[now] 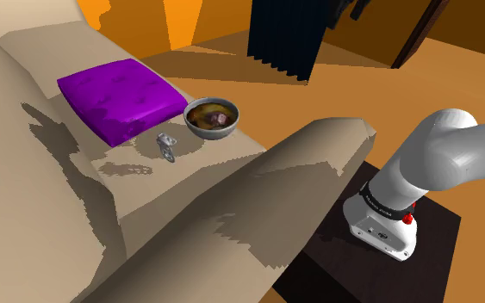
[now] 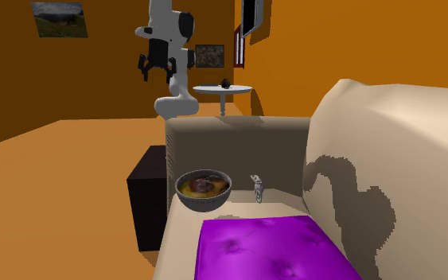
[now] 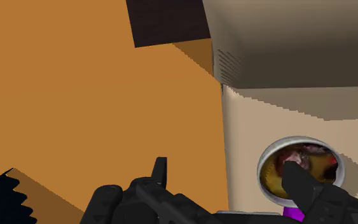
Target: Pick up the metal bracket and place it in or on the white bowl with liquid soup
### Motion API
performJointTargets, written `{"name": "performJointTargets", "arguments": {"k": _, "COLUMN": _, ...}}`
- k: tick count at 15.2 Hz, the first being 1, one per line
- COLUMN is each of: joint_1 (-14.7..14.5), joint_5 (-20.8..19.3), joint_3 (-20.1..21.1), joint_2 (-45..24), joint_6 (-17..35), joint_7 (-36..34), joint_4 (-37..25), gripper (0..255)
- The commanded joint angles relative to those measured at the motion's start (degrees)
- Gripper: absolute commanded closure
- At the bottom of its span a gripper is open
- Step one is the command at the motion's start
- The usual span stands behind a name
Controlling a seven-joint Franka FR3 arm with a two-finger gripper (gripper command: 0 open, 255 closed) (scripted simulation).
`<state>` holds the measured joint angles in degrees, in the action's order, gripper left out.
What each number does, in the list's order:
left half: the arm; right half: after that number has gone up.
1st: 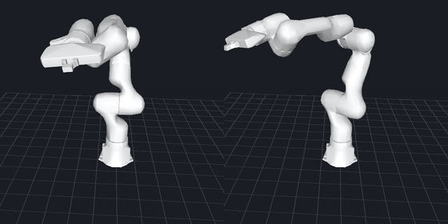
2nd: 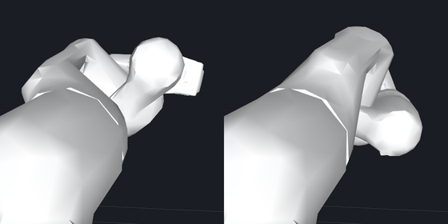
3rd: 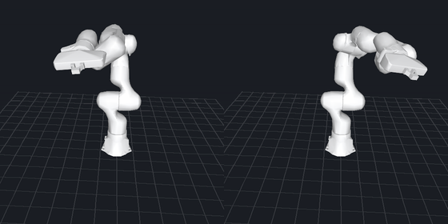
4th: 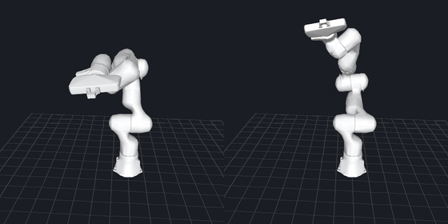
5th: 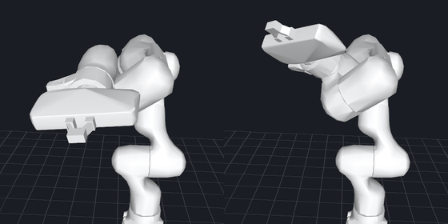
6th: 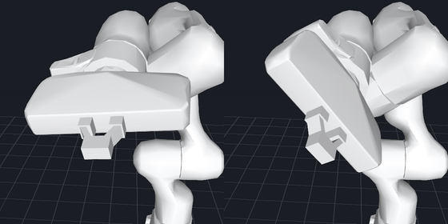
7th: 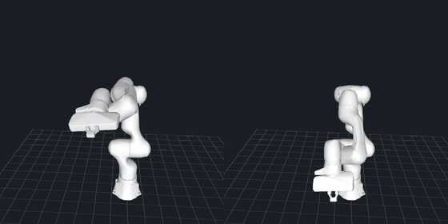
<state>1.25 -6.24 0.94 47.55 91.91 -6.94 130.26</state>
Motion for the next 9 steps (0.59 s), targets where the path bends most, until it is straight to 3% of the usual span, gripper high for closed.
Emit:
{"name": "performJointTargets", "arguments": {"k": 1, "joint_1": 0.0, "joint_5": 0.0, "joint_3": 0.0, "joint_2": 0.0, "joint_6": 0.0, "joint_7": 0.0, "joint_4": 0.0, "gripper": 0}}
{"name": "performJointTargets", "arguments": {"k": 9, "joint_1": -2.7, "joint_5": 3.2, "joint_3": 4.8, "joint_2": -10.9, "joint_6": 9.2, "joint_7": -3.9, "joint_4": 0.9, "gripper": 0}}
